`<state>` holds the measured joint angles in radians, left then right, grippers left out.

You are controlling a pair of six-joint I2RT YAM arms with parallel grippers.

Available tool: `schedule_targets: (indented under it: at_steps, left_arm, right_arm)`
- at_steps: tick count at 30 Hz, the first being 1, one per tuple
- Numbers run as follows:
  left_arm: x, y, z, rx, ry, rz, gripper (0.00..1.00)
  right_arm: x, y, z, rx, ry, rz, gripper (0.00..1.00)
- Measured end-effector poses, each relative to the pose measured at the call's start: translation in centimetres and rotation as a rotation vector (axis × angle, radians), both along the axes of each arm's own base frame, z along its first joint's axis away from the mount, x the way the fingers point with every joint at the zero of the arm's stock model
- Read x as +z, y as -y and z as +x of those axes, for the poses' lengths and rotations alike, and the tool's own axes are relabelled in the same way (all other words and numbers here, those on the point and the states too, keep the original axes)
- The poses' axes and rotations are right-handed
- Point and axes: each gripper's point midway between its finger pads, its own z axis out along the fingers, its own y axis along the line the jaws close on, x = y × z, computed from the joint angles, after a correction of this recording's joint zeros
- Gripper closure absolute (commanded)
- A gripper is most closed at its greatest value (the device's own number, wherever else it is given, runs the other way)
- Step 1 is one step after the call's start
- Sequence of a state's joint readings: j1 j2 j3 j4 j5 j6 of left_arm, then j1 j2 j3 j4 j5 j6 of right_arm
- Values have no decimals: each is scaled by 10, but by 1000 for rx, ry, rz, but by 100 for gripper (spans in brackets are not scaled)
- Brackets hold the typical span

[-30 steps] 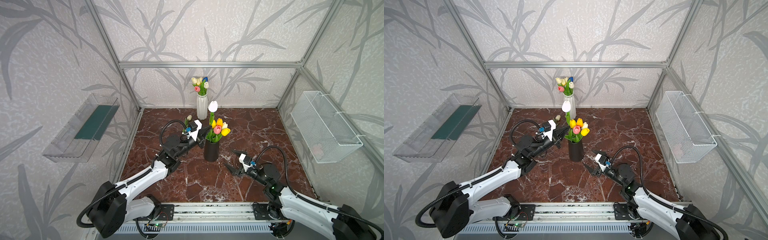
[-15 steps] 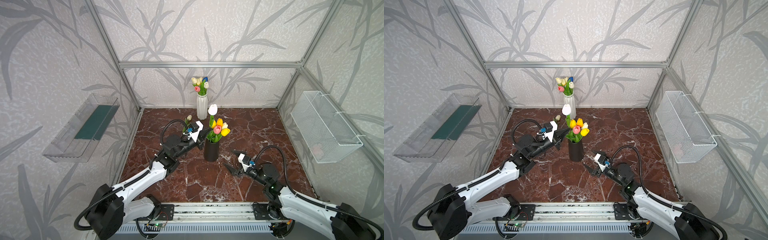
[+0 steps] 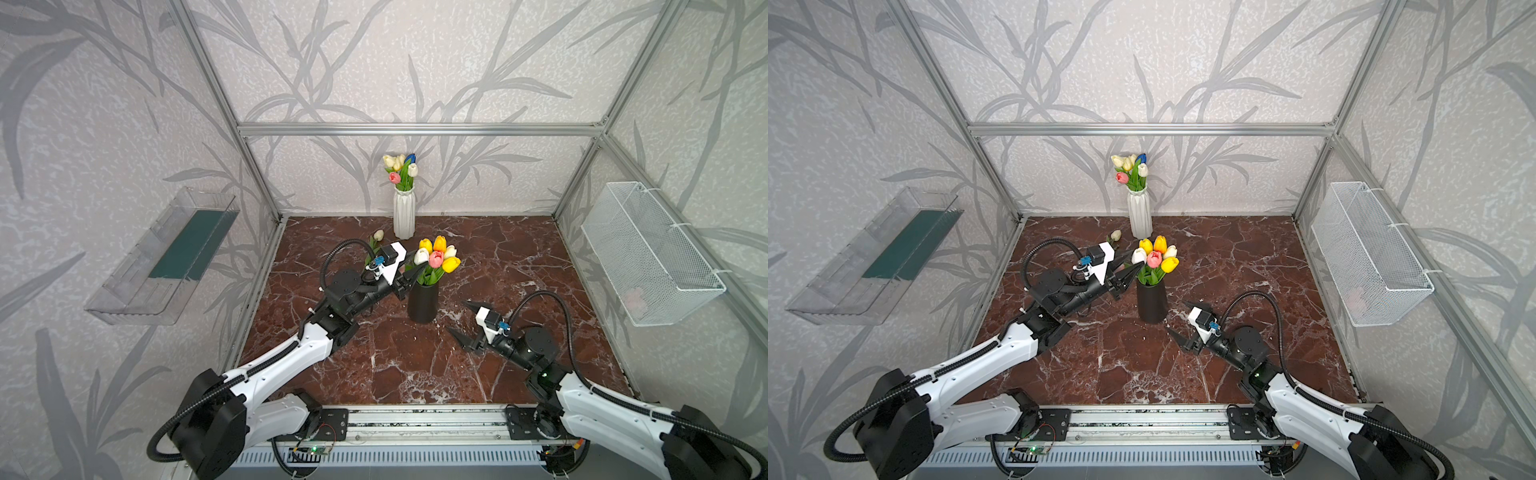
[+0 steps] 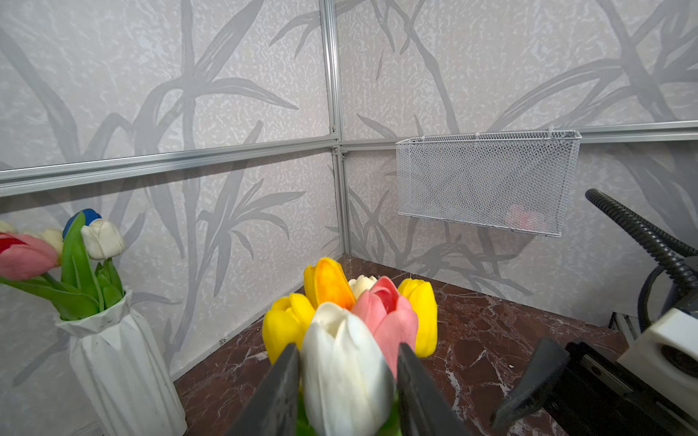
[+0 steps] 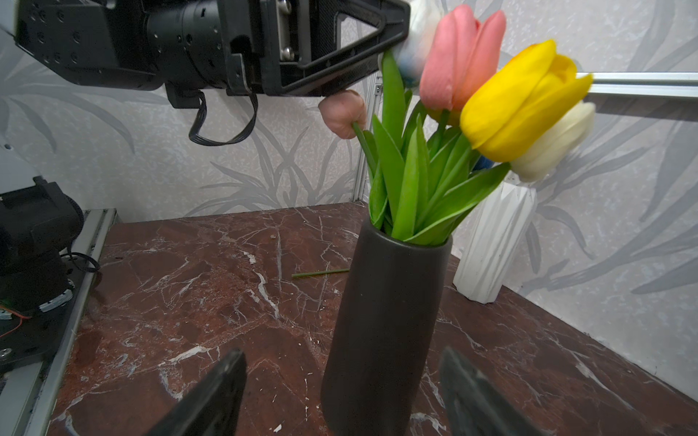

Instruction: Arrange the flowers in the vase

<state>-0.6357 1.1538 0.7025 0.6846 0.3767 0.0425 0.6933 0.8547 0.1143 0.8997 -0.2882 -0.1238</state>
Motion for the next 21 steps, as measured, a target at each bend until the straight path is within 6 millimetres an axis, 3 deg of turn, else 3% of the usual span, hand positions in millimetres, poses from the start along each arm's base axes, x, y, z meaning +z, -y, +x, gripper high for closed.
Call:
schedule_targets:
  at_steps: [3, 6, 10, 14, 15, 17, 20, 21]
  left_arm:
    - [-1, -4, -1, 16, -4, 25, 26]
    - [4, -9, -7, 20, -2, 42, 11]
    - [34, -18, -19, 21, 47, 27, 3]
    - [64, -37, -23, 90, 101, -25, 8]
    - [67, -45, -17, 135, 93, -34, 14]
    - [64, -68, 11, 270, 29, -42, 35]
    - [39, -128, 76, 547, -169, -65, 35]
    - [21, -152, 100, 647, -271, -67, 42]
  right_arm:
    - [0, 0, 0, 0, 0, 0, 19]
    - [0, 0, 0, 0, 0, 0, 19]
    - [-3, -1, 0, 3, -7, -6, 19]
    - [-6, -2, 0, 8, -15, -13, 19]
    - [-6, -2, 0, 8, -15, -13, 19]
    - [-6, -2, 0, 9, -15, -13, 19]
    - [-5, -2, 0, 9, -14, -12, 19]
    - [-5, -2, 0, 9, -13, -11, 19]
